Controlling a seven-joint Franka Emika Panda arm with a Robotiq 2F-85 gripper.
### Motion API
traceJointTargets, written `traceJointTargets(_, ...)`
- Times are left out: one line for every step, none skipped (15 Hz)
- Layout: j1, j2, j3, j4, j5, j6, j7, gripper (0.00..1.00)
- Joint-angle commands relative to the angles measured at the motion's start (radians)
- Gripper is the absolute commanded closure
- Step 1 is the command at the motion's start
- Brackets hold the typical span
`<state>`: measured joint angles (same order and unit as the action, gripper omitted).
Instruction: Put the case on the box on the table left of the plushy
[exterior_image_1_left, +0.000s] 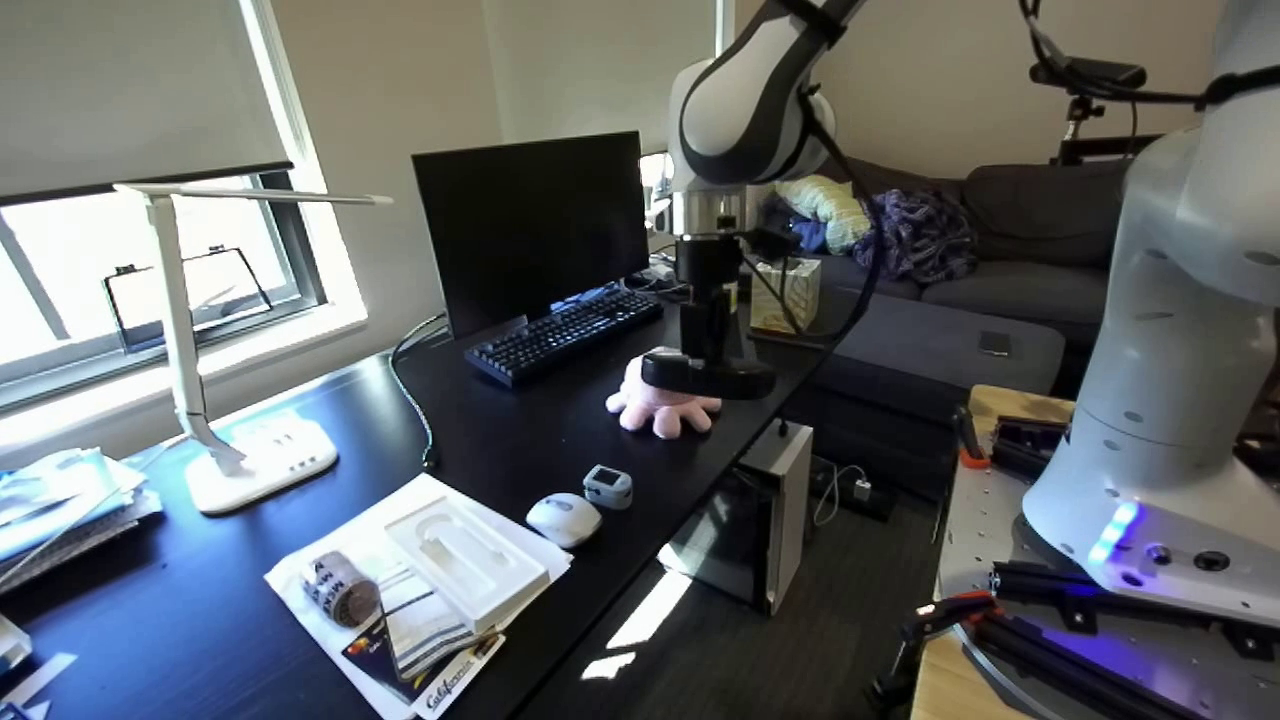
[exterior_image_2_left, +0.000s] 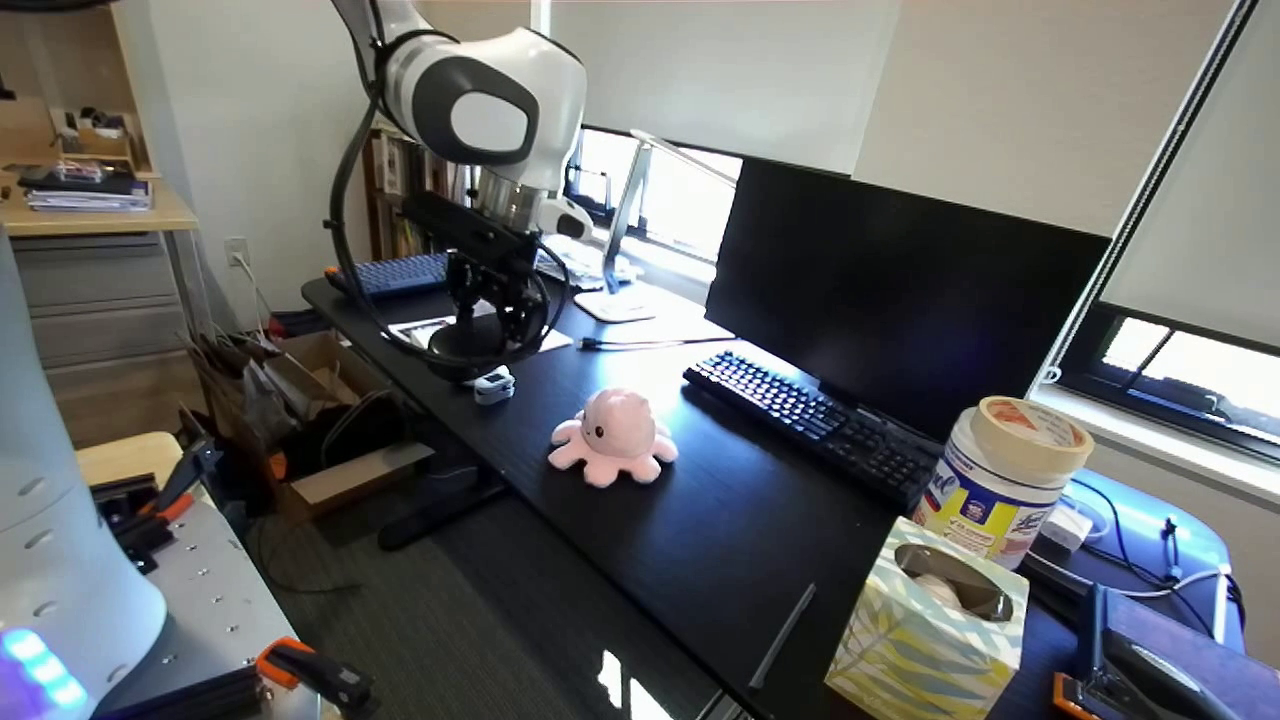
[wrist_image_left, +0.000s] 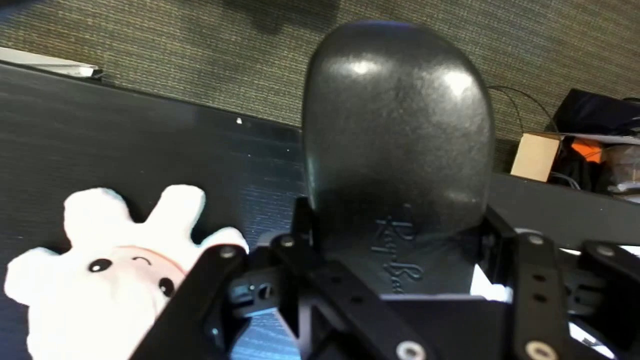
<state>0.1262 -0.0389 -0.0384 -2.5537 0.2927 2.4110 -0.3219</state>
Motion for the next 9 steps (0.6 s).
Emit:
traceJointTargets(-0.022,0.175,0.048,0.117,0.056,0.069,0.02,0.51)
traceJointTargets(-0.028,0.216,0.058,0.139,0.045,0.107,0.06,0.51)
traceJointTargets(-0.034,0.261,0.067,0.168,0.044,0.124,0.087,0.51)
traceJointTargets(-0.037,0.302,0.074,0.192,0.037,0.143,0.117,0.51)
traceJointTargets(-0.039,0.344,0.079,0.218,0.028,0.16,0.157,0.51)
traceJointTargets(-0.047,0.383,0.089,0.246,0.036,0.164,0.173,0.51)
traceJointTargets(-0.054,0.417,0.097,0.271,0.038,0.171,0.188,0.51)
traceJointTargets(-0.061,0.446,0.112,0.294,0.047,0.174,0.197,0.51)
traceJointTargets(-0.065,0.47,0.119,0.312,0.043,0.183,0.213,0.51)
